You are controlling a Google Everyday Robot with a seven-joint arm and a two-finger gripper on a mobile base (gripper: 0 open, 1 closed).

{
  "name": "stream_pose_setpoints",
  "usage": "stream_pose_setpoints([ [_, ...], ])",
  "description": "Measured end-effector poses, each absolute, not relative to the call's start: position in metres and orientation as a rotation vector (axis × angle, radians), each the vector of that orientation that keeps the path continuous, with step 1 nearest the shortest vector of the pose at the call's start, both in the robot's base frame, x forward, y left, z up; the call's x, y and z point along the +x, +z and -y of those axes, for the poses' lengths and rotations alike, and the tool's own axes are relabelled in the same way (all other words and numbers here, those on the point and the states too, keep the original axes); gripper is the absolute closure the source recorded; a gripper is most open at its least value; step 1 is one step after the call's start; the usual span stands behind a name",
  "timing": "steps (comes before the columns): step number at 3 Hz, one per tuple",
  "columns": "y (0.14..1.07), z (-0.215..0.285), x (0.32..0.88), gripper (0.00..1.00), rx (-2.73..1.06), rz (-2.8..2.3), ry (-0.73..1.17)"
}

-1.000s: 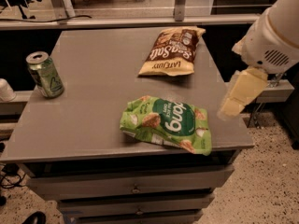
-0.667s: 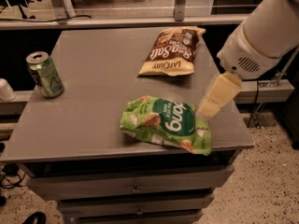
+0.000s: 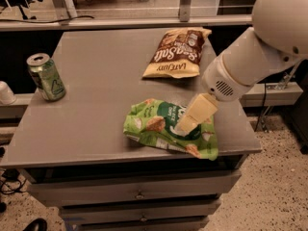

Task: Move green rice chip bag near green can

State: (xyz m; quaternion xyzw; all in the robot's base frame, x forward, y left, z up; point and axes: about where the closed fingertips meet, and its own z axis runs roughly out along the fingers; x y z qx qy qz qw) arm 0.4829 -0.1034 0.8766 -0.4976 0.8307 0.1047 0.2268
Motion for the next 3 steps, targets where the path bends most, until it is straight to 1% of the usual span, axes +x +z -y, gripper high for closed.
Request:
stream_pose_setpoints([
  [1,0.864,0.084,0.481,0.0,-1.333,-2.295,0.394],
  [2,0.856,0.069,0.475,0.18,-1.313,-2.313,0.481],
  [3,0.85,0.06,0.47,0.41,-1.303,-2.344,0.533],
])
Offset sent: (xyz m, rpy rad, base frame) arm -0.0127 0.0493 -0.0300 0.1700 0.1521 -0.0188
